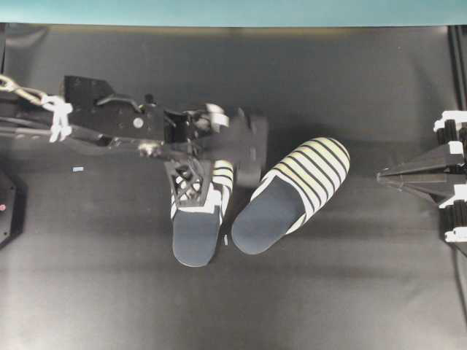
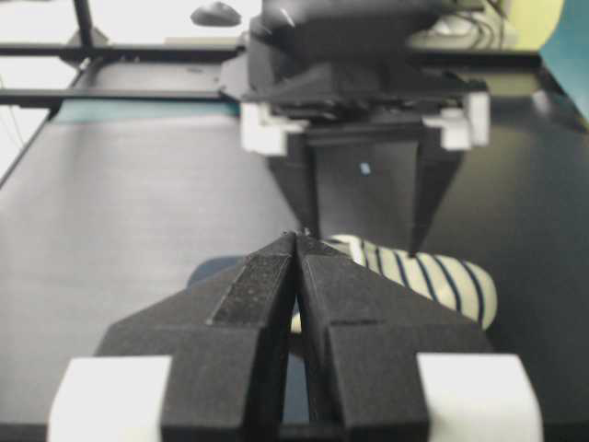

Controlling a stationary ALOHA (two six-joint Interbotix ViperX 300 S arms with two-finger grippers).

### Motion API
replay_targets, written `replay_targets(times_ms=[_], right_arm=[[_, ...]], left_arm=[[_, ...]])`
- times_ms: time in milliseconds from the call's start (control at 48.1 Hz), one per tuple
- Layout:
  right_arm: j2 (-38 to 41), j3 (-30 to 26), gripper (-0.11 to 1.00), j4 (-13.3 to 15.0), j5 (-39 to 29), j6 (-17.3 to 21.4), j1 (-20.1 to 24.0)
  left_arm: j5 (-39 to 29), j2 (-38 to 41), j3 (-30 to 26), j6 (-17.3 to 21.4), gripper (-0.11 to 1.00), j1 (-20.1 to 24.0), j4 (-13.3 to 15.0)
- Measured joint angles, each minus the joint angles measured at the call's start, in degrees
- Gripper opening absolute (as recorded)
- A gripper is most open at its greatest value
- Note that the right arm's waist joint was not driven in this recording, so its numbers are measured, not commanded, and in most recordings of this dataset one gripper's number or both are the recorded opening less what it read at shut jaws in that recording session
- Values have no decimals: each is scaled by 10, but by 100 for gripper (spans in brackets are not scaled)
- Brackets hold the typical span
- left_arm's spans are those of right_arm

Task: Arrange the slippers with the left arm.
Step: 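Release the left slipper and move the left gripper to the right slipper, then grasp the right slipper's upper and lift it with the left gripper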

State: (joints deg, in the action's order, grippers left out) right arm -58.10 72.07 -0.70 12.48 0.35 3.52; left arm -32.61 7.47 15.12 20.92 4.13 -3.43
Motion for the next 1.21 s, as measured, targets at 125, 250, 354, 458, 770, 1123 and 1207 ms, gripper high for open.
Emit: replay_targets(times_ms=[125, 250, 354, 458, 770, 1123, 1207], right_arm=[[0, 0, -1, -1, 0, 0, 0], [0, 0, -1, -1, 0, 0, 0], [0, 1, -1, 0, 0, 0, 0], [0, 1, -1, -1, 0, 0, 0], [0, 4, -1, -1, 0, 0, 0], [0, 6, -1, -1, 0, 0, 0], [0, 6, -1, 0, 0, 0, 0]], left_arm=[[105, 13, -15, 163, 85, -24, 0], [164, 49, -40, 246, 85, -23, 1], [171, 91, -69, 266, 85, -15, 1], [170, 138, -102, 268, 85, -11, 0], [157, 211, -145, 261, 77, 7, 1], [149, 214, -162, 188, 1, -4, 1], [134, 213, -168, 153, 1, -3, 0]])
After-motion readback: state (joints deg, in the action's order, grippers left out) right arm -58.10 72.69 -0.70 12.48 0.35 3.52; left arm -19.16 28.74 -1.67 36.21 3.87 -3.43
